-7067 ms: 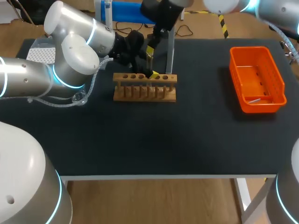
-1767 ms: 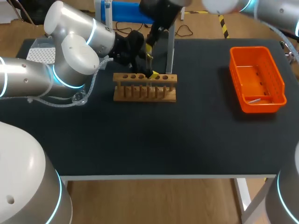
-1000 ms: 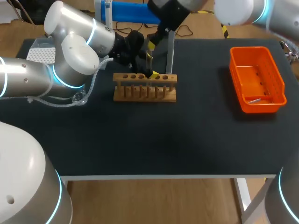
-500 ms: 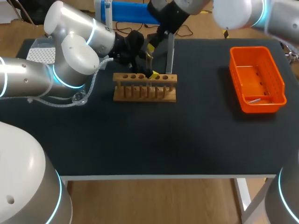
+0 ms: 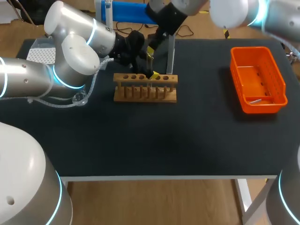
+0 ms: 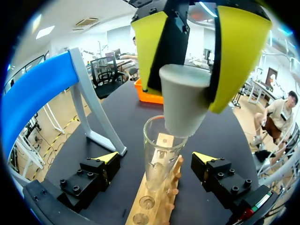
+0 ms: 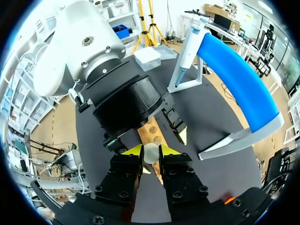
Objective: Invert the test tube, pick up the pipette, mount the tip to pipette, aspirate from beaker and dispense into the tube, eject the tip, return the pipette, and cap with the stopper.
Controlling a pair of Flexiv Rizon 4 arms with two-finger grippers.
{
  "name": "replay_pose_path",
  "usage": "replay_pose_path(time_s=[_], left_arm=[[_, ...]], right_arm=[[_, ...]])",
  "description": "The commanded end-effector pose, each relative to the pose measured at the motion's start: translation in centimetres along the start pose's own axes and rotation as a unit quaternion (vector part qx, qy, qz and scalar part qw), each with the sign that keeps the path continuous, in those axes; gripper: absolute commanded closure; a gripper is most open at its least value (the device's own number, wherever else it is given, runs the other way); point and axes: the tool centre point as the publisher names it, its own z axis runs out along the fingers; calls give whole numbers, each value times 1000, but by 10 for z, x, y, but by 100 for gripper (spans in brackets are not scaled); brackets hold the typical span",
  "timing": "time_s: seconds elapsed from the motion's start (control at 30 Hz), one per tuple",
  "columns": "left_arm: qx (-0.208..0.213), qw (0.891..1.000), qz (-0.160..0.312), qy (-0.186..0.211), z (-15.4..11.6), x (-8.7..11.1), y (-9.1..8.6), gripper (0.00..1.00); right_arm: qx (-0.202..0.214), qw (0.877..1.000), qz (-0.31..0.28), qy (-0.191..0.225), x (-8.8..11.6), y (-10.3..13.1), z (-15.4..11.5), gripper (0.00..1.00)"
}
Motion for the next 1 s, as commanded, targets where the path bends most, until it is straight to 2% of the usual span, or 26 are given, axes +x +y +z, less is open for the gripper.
replay_pose_path(time_s=[0.03, 0.5, 1.0], left_arm=[[2, 1000, 0, 0, 1, 0, 1, 0], [2, 1000, 0, 0, 1, 0, 1, 0], [2, 1000, 0, 0, 1, 0, 1, 0]], right_arm=[[3, 1000, 1, 1, -2, -2, 6, 100], [-10, 1000, -3, -11, -2, 8, -18, 100], [-9, 1000, 0, -11, -2, 8, -19, 100]])
